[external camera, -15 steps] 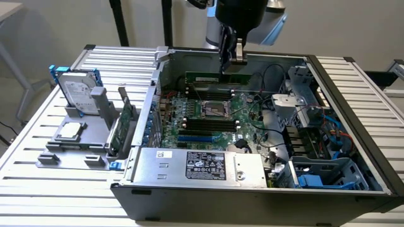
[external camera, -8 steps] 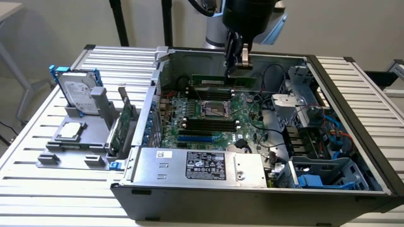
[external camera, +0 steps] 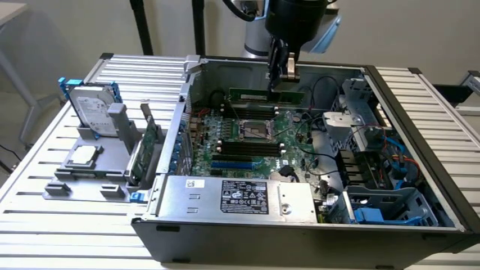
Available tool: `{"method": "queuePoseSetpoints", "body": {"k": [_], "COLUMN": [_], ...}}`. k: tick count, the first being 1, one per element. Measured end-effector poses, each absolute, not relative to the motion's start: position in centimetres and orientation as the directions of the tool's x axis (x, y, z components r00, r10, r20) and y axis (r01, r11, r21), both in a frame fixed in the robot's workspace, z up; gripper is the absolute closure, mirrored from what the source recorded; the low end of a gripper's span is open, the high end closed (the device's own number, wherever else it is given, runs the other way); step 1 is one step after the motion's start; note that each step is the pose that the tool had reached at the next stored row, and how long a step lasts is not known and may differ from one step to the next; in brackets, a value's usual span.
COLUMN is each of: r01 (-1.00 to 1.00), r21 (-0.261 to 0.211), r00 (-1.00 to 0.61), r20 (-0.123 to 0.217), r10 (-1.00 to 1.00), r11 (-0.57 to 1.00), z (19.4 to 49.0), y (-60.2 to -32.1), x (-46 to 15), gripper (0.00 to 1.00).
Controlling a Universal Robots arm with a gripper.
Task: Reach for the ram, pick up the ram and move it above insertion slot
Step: 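Pick up the ram and move it above insertion slot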
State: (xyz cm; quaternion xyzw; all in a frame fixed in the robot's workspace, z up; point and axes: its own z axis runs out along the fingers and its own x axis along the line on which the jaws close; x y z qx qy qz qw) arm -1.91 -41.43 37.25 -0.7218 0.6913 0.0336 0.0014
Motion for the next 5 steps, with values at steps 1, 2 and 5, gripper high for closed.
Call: {"method": "queuePoseSetpoints", "body": {"k": [1,2,5], "r01": [-0.998,-0.998,-0.998], "r21": [0.044,0.044,0.044], "r00": [0.042,0.042,0.042], "r20": [-0.051,-0.051,-0.051], "r10": [-0.998,-0.998,-0.998], "r11": [-0.044,-0.044,-0.044], "z": [37.25,37.25,37.24], "y": [-41.43,-41.43,-41.43], "x": [-1.92,-1.92,-1.92], "gripper": [0.86,0.86,0.86]}}
